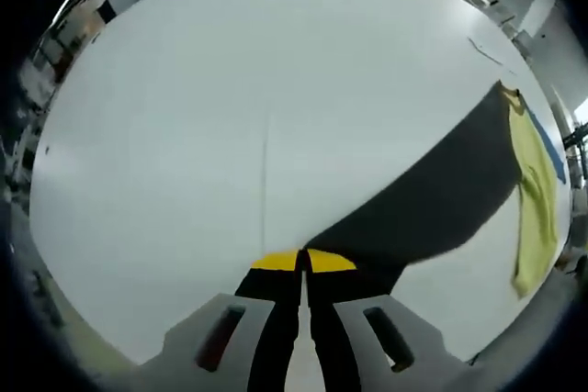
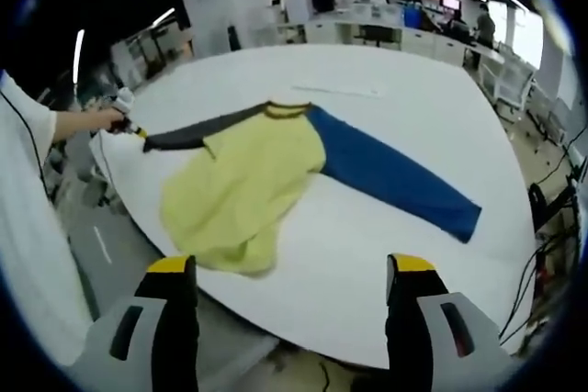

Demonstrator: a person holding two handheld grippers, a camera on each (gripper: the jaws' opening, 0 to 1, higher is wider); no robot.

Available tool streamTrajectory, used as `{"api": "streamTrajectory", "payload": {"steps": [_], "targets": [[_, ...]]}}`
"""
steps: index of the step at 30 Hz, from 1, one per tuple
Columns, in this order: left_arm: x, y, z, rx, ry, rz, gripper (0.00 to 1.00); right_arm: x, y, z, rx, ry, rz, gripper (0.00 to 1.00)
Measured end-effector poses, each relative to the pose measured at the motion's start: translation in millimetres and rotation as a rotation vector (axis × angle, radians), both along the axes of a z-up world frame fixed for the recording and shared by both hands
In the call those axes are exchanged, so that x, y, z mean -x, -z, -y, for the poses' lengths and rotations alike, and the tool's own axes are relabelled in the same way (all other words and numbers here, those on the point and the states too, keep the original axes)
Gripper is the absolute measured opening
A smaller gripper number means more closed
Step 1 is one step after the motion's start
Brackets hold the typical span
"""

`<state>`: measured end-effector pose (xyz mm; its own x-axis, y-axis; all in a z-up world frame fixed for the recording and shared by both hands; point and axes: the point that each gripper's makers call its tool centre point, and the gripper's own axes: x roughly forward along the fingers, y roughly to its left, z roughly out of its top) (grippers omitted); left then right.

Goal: Fold the garment on the visible template until the final outline fits inside the template.

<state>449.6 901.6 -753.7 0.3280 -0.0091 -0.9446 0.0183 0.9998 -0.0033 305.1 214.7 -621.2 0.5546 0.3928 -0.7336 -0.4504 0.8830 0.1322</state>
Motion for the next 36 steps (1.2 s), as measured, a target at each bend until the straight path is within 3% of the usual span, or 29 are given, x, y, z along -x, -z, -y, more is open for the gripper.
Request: {"api": "streamTrajectory", "payload": {"steps": [36], "targets": [[-25.2,12.6,-9.8,-0.074,0.103,-0.054,0.00,-3.3,13.6,-16.3,-0.011,-0.013,-0.035,0.84]]}}
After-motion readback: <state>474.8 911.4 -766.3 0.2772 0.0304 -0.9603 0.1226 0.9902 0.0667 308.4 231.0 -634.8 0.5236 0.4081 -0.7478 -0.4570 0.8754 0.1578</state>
